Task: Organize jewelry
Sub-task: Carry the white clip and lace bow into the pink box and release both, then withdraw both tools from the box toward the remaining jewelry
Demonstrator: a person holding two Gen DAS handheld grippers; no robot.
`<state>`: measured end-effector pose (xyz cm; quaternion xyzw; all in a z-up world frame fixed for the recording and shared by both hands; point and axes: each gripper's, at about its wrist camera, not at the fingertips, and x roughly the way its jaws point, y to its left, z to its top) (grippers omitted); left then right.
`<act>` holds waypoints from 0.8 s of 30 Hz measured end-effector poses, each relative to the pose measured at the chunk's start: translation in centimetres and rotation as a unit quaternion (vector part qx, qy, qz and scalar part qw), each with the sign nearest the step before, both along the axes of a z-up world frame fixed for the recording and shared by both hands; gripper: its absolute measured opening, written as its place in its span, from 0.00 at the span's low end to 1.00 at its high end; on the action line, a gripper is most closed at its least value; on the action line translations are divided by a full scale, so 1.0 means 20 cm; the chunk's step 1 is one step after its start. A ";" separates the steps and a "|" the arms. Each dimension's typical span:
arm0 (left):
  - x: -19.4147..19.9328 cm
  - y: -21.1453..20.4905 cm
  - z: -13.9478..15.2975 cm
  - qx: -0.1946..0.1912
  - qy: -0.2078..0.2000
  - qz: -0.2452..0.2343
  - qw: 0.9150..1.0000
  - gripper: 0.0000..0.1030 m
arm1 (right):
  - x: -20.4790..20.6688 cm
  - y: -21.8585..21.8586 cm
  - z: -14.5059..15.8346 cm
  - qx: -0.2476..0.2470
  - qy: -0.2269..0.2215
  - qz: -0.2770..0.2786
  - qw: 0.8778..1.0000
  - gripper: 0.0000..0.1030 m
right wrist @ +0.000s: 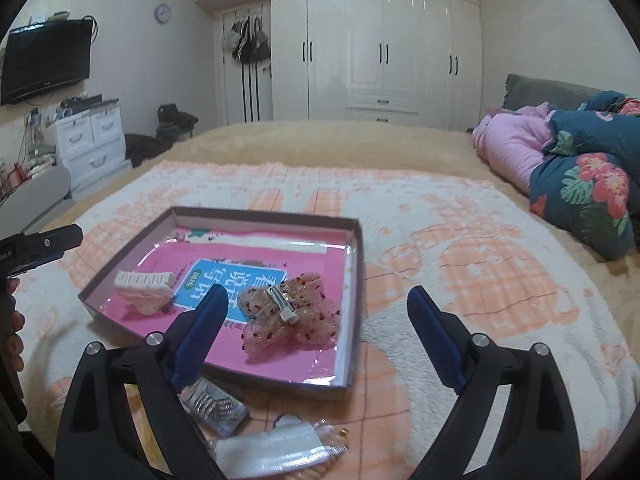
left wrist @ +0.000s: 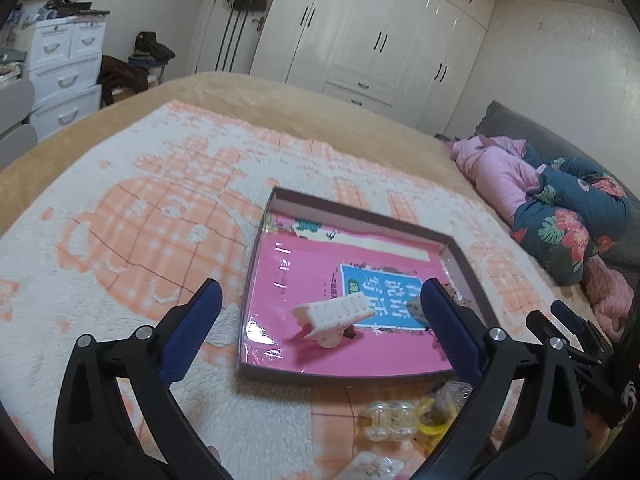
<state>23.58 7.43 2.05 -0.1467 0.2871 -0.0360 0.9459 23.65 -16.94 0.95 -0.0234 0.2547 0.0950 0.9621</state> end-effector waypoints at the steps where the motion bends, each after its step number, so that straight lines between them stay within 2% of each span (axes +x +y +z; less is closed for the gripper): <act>1: -0.03 0.00 0.02 0.000 -0.007 0.000 1.000 0.89 | -0.02 -0.01 0.01 -0.001 -0.005 -0.001 1.000 0.87; 11: -0.22 -0.02 0.13 -0.007 -0.041 -0.006 0.999 0.89 | -0.24 -0.06 0.12 -0.009 -0.044 -0.003 0.999 0.89; 24: -0.41 -0.07 0.15 0.009 -0.050 -0.021 0.998 0.89 | -0.48 -0.05 0.16 -0.008 -0.060 0.012 0.998 0.89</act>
